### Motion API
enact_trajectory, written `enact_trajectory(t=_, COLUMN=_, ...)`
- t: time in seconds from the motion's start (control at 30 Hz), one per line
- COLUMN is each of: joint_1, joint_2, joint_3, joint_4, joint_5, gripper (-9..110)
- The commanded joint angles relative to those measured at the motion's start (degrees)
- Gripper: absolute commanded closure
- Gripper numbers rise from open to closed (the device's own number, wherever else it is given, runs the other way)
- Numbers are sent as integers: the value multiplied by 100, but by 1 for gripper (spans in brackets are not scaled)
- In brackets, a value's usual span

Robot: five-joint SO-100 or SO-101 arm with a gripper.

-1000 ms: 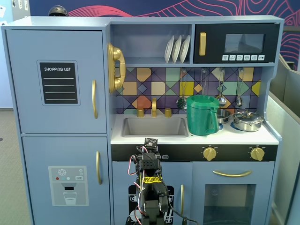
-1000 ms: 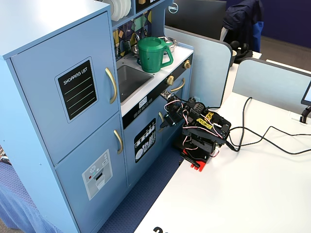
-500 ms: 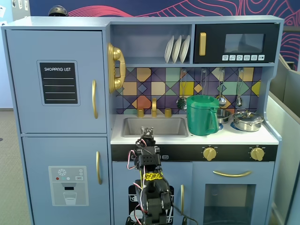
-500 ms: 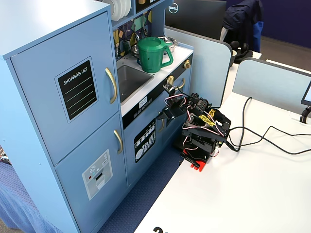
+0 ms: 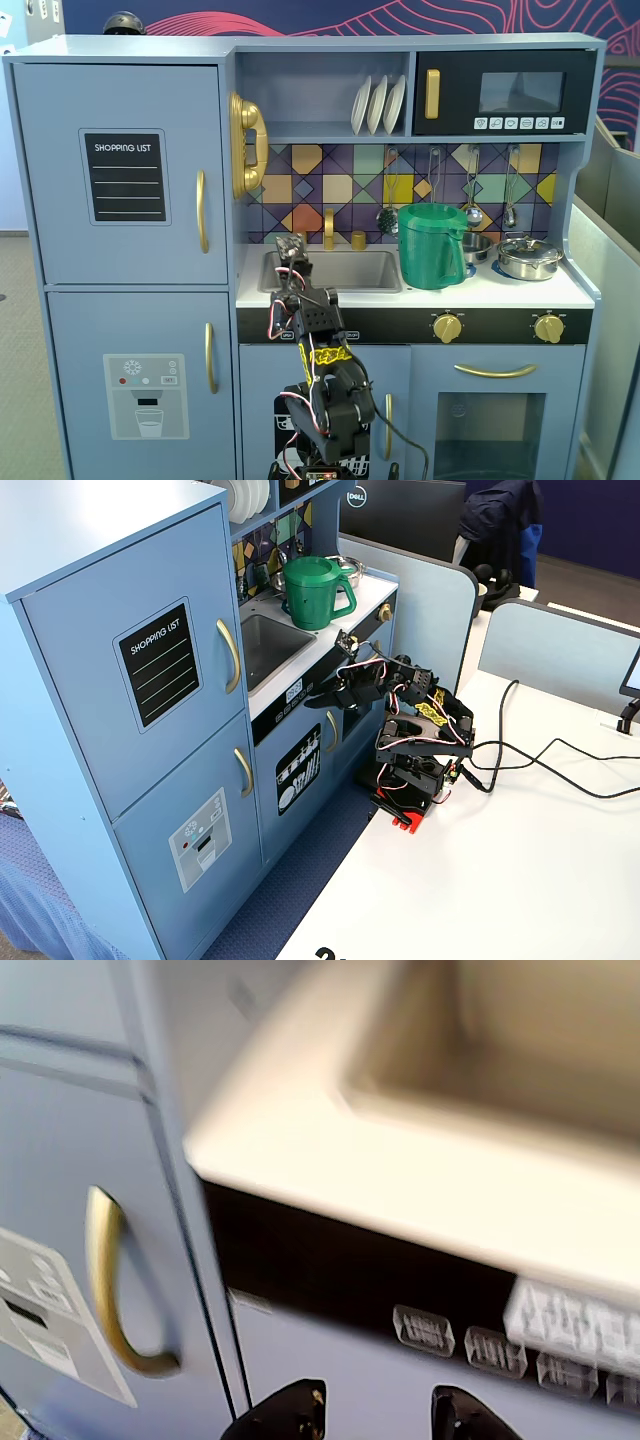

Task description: Open the left cabinet door

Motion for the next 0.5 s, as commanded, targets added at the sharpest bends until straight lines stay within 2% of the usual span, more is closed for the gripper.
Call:
enact_trajectory(t=0.0, joint_1=-281, joint_2=-290, joint_3=-633, joint_4=-519, joint_5=-466, gripper=95)
enact_trajectory(t=0.17, joint_1=-519, joint_2=-545, joint_3=-756, joint_4=-1222, joint_5=-1354, gripper=93)
enact_trajectory(t=0.47, joint_1=-1213, joint_2=-1213, joint_3=-1336, joint_4=-2136, joint_5=-2197, gripper=91)
